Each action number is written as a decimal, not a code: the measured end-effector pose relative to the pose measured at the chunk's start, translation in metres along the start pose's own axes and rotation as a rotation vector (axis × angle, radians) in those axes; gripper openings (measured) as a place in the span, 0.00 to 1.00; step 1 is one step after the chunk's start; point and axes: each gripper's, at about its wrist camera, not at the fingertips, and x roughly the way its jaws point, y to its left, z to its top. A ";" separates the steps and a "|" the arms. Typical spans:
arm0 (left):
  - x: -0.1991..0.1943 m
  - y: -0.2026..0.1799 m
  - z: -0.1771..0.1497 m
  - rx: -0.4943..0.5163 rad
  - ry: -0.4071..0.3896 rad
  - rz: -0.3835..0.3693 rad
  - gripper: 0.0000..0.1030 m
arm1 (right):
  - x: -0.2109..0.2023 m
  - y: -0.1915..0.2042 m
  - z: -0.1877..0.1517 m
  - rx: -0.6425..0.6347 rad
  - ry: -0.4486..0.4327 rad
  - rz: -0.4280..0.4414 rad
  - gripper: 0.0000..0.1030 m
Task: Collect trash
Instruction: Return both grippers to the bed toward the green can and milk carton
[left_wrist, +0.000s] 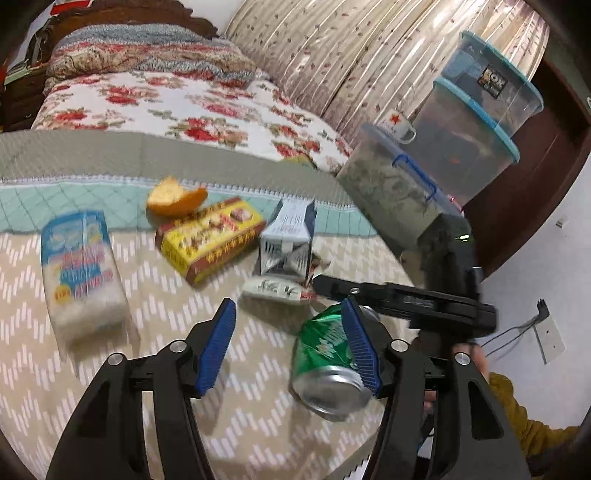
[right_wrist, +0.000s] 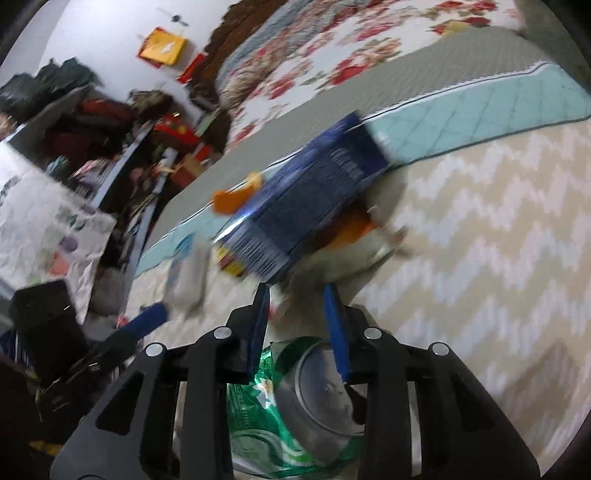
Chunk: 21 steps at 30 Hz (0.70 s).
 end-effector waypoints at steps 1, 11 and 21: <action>0.001 0.001 -0.003 -0.003 0.005 0.007 0.57 | -0.002 0.006 -0.005 -0.025 -0.005 -0.003 0.33; 0.001 0.004 -0.005 -0.025 0.015 0.010 0.58 | -0.050 0.002 -0.007 0.004 -0.153 -0.072 0.39; 0.073 -0.031 0.067 0.077 0.018 0.066 0.73 | -0.046 -0.022 0.004 0.141 -0.154 -0.093 0.52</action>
